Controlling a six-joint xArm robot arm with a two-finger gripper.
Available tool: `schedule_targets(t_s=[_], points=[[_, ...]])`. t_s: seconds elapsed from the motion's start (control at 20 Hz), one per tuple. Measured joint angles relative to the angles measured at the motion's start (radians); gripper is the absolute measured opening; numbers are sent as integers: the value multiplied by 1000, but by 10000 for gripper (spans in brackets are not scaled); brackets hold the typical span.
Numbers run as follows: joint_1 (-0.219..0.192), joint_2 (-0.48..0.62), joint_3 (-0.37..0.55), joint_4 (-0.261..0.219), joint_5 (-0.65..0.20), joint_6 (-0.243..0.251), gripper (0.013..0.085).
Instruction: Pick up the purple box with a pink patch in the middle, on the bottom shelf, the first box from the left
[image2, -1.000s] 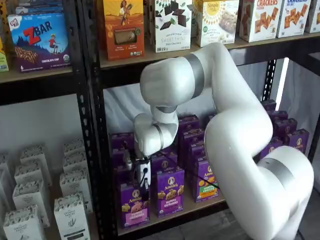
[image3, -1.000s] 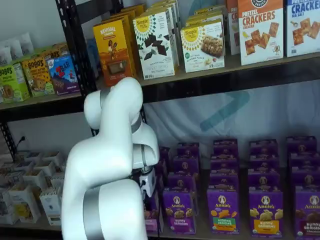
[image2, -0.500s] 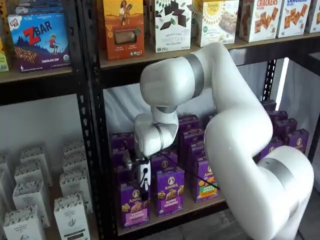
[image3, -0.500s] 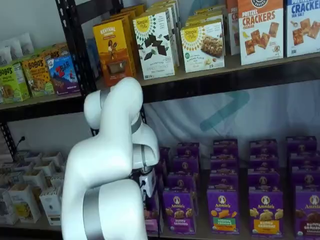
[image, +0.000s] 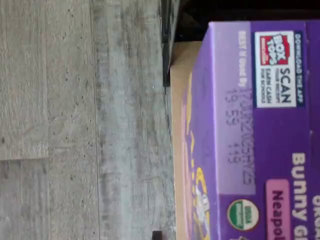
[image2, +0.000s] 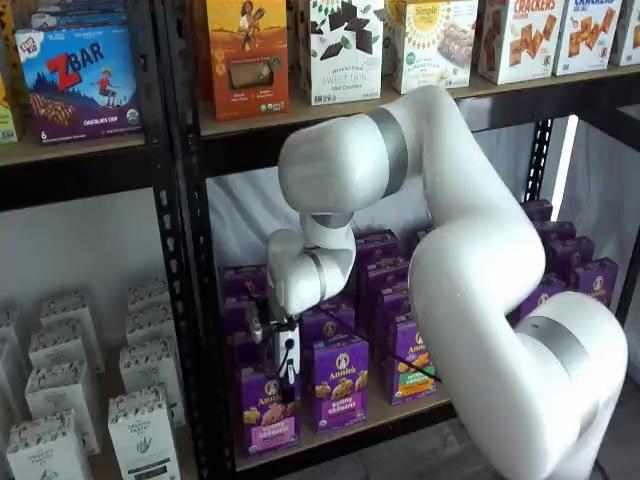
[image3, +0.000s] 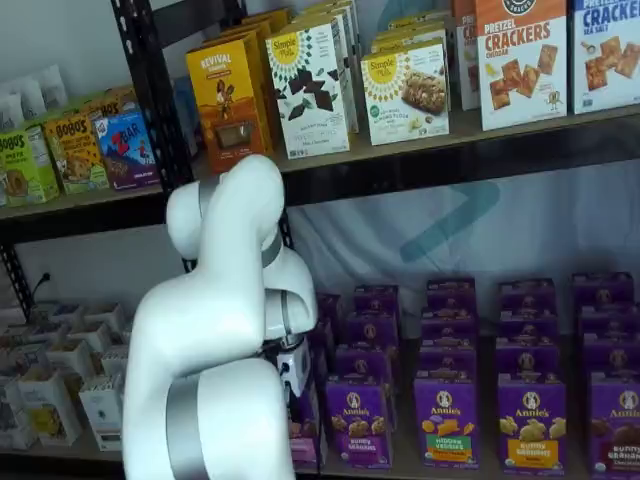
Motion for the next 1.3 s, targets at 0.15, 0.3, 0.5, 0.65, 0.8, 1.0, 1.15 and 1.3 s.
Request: schedule_targets(t_s=[0.15, 0.3, 0.5, 0.65, 0.8, 1.0, 1.15, 1.3], points=[[1, 0, 2, -2, 0, 3, 530], [1, -1, 5, -6, -2, 7, 450], [0, -3, 9, -16, -4, 15, 450], [0, -3, 11, -16, -7, 15, 370], [1, -1, 11, -15, -7, 15, 290], [1, -2, 13, -37, -8, 35, 290], [0, -9, 25, -45, -14, 41, 290], [0, -23, 45, -45, -26, 40, 290]])
